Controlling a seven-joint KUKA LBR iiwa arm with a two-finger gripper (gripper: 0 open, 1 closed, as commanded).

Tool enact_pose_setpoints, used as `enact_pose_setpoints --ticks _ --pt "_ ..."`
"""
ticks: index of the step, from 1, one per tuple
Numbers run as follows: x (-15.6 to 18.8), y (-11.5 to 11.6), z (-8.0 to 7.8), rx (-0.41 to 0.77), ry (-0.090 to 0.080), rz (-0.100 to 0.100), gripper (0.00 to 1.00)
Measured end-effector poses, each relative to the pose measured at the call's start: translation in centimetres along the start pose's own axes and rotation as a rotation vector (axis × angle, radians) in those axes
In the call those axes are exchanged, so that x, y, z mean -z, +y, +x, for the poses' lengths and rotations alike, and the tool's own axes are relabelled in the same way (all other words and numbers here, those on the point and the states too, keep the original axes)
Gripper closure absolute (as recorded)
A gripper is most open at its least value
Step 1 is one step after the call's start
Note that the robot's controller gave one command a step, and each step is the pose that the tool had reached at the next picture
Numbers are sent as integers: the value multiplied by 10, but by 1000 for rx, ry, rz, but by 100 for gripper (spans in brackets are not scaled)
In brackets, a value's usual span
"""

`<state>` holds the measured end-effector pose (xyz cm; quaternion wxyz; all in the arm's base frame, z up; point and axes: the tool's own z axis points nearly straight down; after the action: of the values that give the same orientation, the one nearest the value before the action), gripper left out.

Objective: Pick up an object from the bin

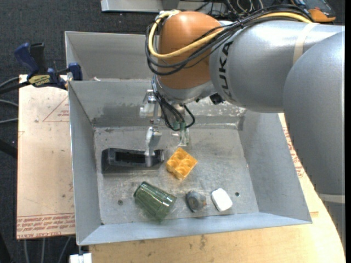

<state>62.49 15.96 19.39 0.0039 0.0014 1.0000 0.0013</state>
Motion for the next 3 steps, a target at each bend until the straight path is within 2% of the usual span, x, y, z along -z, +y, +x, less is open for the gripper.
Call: enact_pose_setpoints --ticks 1,2,3 --pt "-34 22 25 103 10 2 0" --pt "-58 11 16 94 7 1 0" --pt "-115 12 23 57 3 0 0"
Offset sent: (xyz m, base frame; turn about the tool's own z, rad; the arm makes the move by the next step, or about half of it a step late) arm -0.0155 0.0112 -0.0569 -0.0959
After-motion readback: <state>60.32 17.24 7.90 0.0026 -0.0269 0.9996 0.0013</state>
